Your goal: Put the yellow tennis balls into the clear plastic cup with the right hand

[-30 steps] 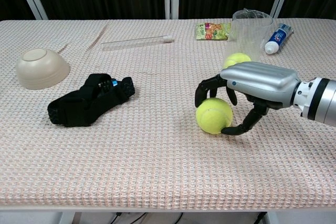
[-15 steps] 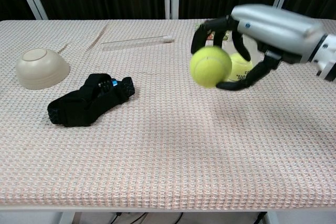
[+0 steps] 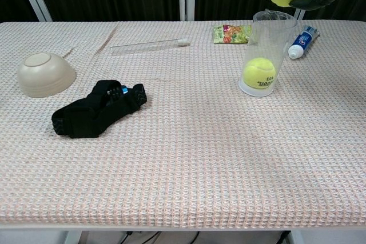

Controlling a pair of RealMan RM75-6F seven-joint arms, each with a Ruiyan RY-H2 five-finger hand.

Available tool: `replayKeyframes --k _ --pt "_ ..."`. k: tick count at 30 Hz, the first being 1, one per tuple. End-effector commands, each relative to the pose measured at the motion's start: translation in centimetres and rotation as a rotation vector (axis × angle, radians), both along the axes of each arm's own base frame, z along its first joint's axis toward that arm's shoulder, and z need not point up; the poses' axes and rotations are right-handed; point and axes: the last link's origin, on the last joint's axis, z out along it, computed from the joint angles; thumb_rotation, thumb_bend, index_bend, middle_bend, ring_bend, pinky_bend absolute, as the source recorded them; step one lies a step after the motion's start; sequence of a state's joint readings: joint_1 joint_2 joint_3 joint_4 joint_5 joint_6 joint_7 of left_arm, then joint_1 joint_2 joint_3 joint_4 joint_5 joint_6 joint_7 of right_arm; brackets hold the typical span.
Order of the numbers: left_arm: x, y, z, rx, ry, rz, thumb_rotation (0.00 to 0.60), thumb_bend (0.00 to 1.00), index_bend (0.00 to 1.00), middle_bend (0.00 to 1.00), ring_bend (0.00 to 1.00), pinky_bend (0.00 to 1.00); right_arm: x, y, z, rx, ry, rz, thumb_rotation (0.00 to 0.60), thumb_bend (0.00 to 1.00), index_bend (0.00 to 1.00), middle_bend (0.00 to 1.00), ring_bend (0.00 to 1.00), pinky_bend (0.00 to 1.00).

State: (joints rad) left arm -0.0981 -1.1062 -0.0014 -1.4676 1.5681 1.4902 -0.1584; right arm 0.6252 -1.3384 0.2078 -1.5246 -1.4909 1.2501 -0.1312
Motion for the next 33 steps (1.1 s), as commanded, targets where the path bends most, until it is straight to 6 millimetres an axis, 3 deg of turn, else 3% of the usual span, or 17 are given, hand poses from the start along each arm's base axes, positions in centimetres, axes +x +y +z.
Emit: replayKeyframes --k 1,3,6,7,10,12,15,22,25,29,33 --pt "0.0 0.0 0.0 -0.001 0.001 0.002 0.6 0.18 0.01 0.0 0.0 0.0 -0.5 -0.3 -0.3 0.005 0.011 -0.017 0.6 0.27 0.69 0.54 0.49 0.68" --pt "-0.1 0.1 0.0 0.001 0.001 0.004 0.6 0.17 0.01 0.0 0.0 0.0 -0.7 -0.4 -0.6 0.018 0.015 -0.024 0.6 0.27 0.67 0.52 0.48 0.67" --pt "-0.1 0.1 0.0 0.002 0.0 0.003 0.6 0.18 0.01 0.0 0.0 0.0 -0.7 -0.5 -0.9 0.04 0.023 -0.03 0.6 0.24 0.56 0.43 0.37 0.59" --pt "-0.1 0.1 0.0 0.001 0.0 0.003 0.6 0.18 0.01 0.0 0.0 0.0 -0.7 -0.4 -1.0 0.048 0.02 -0.031 0.6 0.22 0.49 0.39 0.3 0.53" --pt "-0.2 0.2 0.0 0.001 0.0 0.009 0.6 0.18 0.01 0.0 0.0 0.0 -0.6 -0.4 -1.0 0.08 -0.029 -0.044 0.6 0.16 0.18 0.17 0.03 0.21" --pt "-0.3 0.2 0.1 0.001 -0.003 0.013 0.6 0.17 0.01 0.0 0.0 0.0 -0.6 -0.5 -0.9 0.096 -0.054 -0.052 0.6 0.12 0.05 0.07 0.0 0.11" --pt "-0.2 0.2 0.1 0.004 -0.006 0.009 0.6 0.17 0.01 0.0 0.0 0.0 -0.7 -0.5 -0.6 0.094 -0.057 -0.054 0.6 0.06 0.0 0.0 0.0 0.04" --pt "-0.2 0.1 0.0 0.0 -0.001 0.007 0.6 0.18 0.01 0.0 0.0 0.0 -1.6 1.0 1.1 0.053 -0.06 -0.026 0.6 0.05 0.0 0.0 0.0 0.03" --pt "-0.1 0.1 0.1 0.004 -0.004 0.0 0.6 0.17 0.01 0.0 0.0 0.0 -3.9 3.1 2.8 -0.014 -0.001 -0.025 0.6 0.05 0.0 0.0 0.0 0.01" --pt "-0.1 0.1 0.1 0.003 -0.012 -0.004 0.6 0.18 0.01 0.0 0.0 0.0 -10.1 6.2 5.2 -0.164 0.189 -0.146 0.6 0.05 0.0 0.0 0.0 0.0" --pt "-0.1 0.2 0.0 -0.002 -0.006 -0.014 0.6 0.18 0.01 0.0 0.0 0.0 -15.6 9.8 6.4 -0.196 0.293 -0.356 0.6 0.05 0.0 0.0 0.0 0.0"
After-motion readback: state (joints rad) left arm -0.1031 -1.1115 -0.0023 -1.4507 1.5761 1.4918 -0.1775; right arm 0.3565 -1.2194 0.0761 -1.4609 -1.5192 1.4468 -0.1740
